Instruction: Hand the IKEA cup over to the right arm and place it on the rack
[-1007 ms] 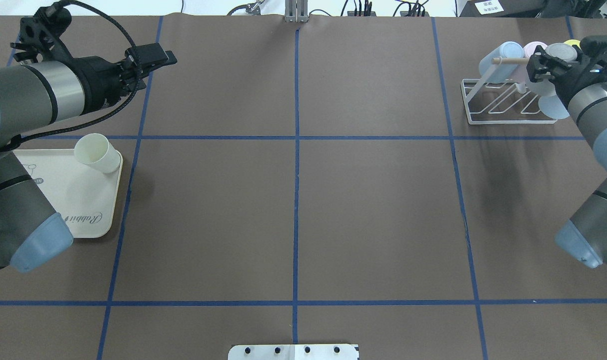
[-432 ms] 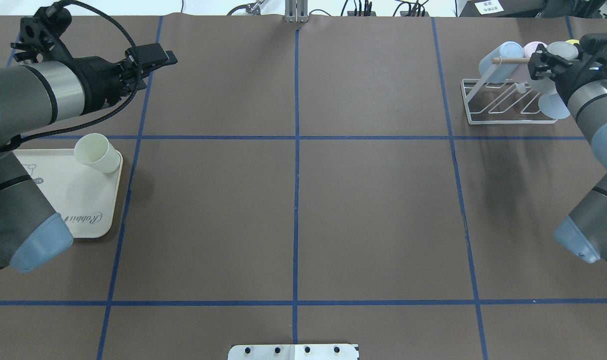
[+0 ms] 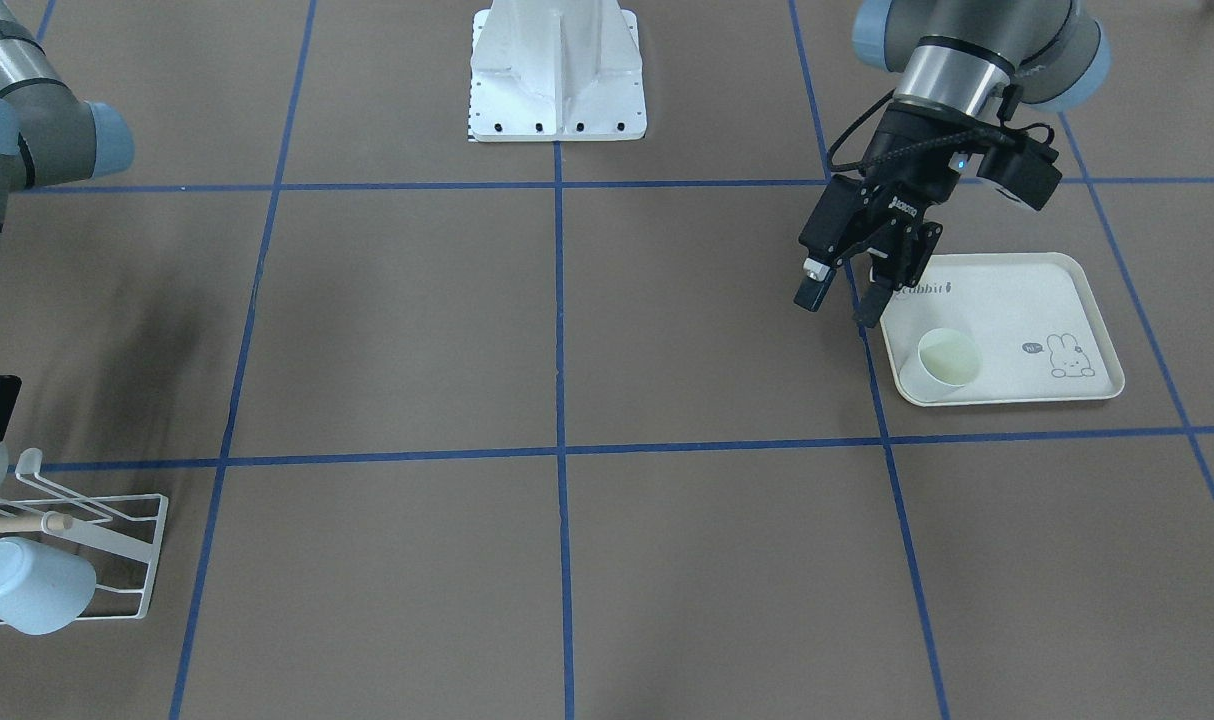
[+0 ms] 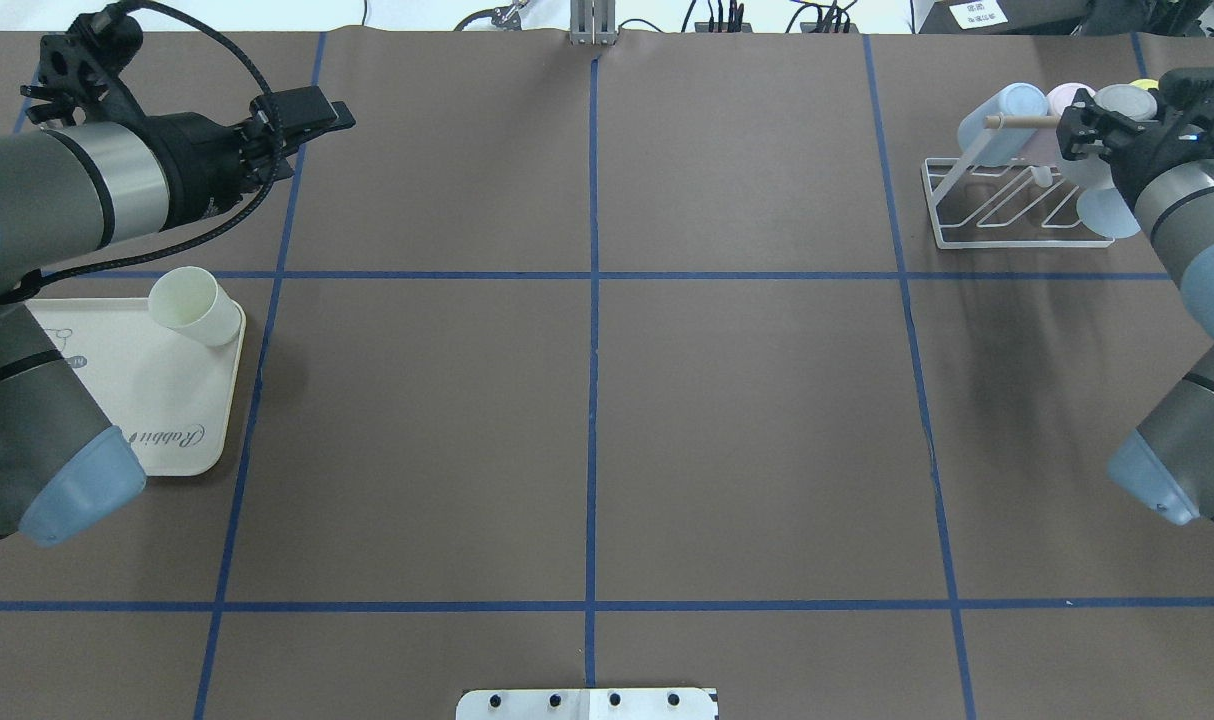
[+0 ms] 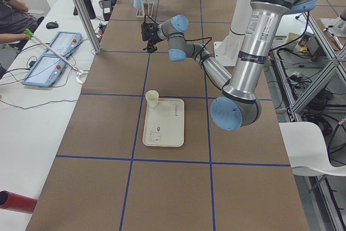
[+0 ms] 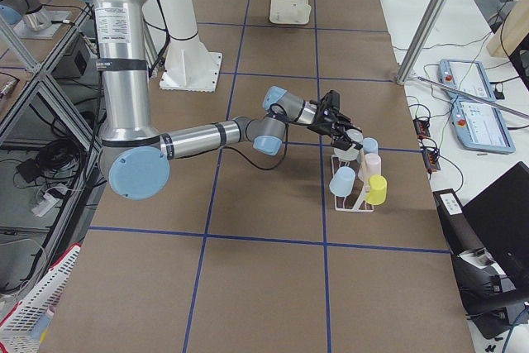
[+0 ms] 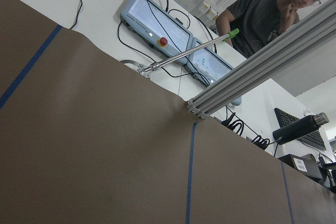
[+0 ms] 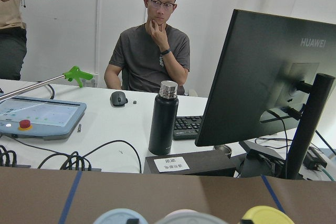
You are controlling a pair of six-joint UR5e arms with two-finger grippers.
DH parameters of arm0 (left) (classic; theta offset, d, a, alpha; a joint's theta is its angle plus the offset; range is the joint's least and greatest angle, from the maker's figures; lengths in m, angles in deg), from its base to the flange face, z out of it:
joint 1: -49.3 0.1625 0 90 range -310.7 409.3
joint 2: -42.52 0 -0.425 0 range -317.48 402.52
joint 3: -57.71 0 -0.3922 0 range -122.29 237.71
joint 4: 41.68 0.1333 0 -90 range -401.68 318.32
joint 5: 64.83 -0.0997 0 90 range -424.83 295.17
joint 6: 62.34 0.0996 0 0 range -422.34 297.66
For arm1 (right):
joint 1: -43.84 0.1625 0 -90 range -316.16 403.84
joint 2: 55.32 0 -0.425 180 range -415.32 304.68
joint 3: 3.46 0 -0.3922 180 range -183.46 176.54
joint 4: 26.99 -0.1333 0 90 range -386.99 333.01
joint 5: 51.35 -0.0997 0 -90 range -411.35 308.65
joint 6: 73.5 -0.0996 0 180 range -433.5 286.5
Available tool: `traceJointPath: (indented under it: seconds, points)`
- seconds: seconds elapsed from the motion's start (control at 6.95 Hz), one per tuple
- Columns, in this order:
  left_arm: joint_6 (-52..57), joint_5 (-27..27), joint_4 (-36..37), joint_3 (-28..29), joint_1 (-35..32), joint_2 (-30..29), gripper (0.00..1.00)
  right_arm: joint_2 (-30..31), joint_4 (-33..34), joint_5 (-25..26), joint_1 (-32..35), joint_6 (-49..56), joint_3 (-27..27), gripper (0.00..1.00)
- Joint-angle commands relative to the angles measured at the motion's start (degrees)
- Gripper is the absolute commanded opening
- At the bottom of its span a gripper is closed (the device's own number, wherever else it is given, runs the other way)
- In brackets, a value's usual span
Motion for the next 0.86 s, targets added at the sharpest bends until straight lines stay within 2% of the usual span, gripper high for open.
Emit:
traceJointPath:
  seconds: [0.0,0.72]
  points:
    - [0.0,0.0,0.0,-0.2,0.0,0.0,1.0,-0.7,0.1,0.0,-0.1,-0.1,-0.5,0.0]
    - [-0.2,0.3,0.0,-0.4,0.0,0.4,1.0,-1.0,-0.1,0.0,-0.1,-0.3,-2.2,0.0]
